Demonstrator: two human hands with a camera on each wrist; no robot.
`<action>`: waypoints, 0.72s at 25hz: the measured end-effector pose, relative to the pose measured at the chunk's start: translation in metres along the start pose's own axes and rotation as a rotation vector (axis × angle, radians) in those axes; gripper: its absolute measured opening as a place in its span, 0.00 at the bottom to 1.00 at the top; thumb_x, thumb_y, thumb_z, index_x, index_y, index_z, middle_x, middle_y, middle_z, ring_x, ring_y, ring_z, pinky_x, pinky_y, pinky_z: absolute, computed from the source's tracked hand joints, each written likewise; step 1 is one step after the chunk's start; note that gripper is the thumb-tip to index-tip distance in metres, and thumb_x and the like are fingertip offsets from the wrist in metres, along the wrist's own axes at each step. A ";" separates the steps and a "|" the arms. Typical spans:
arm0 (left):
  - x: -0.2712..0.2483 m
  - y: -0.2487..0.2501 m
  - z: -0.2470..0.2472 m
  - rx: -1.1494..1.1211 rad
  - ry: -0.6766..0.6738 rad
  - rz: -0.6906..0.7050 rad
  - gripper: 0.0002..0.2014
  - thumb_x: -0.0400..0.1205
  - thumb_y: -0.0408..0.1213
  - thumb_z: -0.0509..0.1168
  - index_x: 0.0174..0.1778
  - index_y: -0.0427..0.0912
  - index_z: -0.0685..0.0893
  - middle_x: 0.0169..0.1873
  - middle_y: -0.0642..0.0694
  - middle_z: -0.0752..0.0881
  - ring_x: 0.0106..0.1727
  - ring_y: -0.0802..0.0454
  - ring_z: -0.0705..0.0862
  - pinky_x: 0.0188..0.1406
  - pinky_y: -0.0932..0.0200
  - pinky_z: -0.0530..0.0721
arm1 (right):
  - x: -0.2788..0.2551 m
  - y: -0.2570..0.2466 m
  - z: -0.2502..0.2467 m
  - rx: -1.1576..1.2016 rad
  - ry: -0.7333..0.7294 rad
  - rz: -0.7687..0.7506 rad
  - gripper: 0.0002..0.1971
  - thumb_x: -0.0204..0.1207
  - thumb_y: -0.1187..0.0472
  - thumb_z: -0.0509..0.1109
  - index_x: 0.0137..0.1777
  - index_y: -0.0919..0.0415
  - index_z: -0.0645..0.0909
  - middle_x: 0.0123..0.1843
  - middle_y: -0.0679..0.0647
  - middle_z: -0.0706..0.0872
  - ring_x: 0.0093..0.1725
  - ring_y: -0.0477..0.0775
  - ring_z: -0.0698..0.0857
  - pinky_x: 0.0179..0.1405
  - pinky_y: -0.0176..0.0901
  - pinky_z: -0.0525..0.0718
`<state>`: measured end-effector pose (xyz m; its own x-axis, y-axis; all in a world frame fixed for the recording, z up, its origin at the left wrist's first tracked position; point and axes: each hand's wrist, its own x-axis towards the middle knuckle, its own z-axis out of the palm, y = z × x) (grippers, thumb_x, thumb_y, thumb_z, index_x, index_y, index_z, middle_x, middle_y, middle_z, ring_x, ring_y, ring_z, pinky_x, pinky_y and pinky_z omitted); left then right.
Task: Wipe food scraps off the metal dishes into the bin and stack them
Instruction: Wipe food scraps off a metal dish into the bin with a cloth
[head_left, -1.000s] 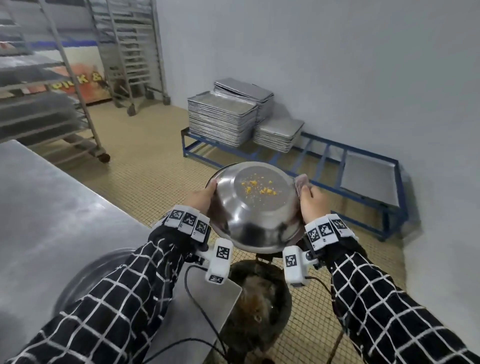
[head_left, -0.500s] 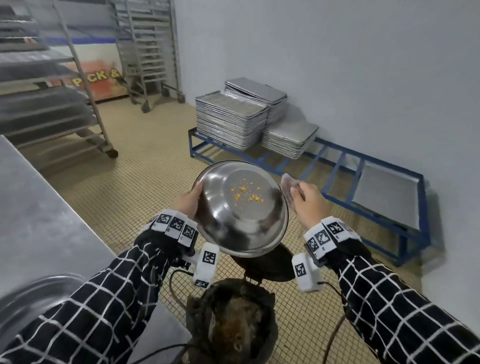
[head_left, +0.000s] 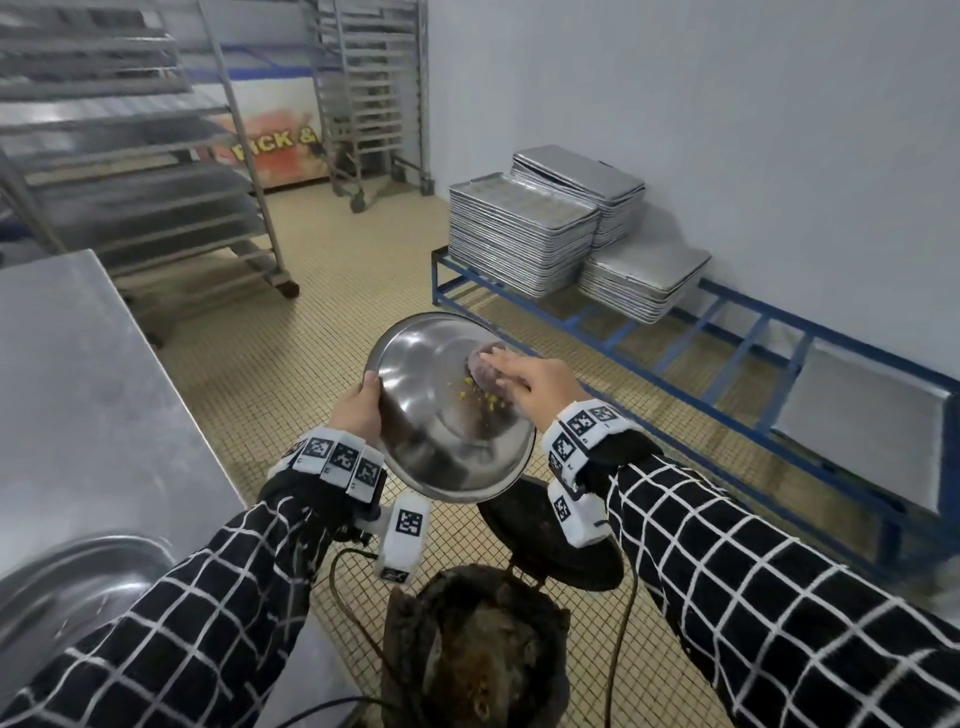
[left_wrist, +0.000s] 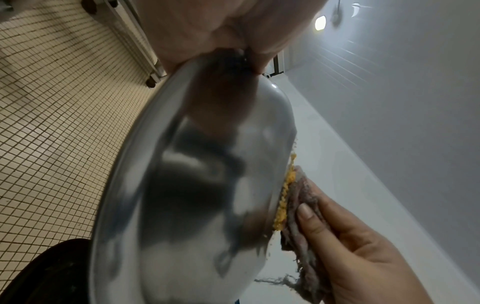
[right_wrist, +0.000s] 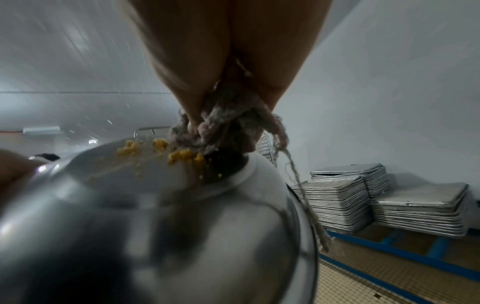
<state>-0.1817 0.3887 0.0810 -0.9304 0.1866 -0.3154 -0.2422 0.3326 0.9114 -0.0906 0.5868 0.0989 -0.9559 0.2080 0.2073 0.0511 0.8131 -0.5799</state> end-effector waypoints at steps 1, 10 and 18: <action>0.001 0.000 -0.001 0.006 0.003 -0.003 0.22 0.89 0.49 0.46 0.64 0.37 0.77 0.50 0.41 0.81 0.57 0.43 0.81 0.56 0.55 0.74 | -0.003 0.002 0.005 0.002 -0.018 0.009 0.21 0.79 0.69 0.67 0.71 0.57 0.78 0.72 0.52 0.79 0.72 0.49 0.77 0.71 0.31 0.67; 0.015 -0.015 -0.013 -0.181 0.028 -0.037 0.12 0.87 0.46 0.55 0.46 0.46 0.80 0.53 0.37 0.85 0.58 0.38 0.84 0.66 0.39 0.78 | -0.048 0.020 0.027 0.058 -0.039 0.166 0.19 0.82 0.62 0.65 0.72 0.53 0.77 0.41 0.44 0.86 0.36 0.36 0.81 0.43 0.33 0.85; 0.001 -0.007 -0.013 -0.226 -0.106 -0.017 0.10 0.87 0.36 0.56 0.45 0.40 0.81 0.47 0.36 0.83 0.53 0.38 0.83 0.65 0.36 0.79 | 0.005 -0.034 0.013 0.123 0.121 0.125 0.20 0.83 0.61 0.63 0.75 0.56 0.75 0.62 0.53 0.87 0.57 0.49 0.84 0.49 0.18 0.74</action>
<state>-0.1849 0.3751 0.0779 -0.8947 0.2823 -0.3462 -0.3241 0.1233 0.9380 -0.1007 0.5532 0.1089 -0.9024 0.3728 0.2163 0.1242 0.7055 -0.6977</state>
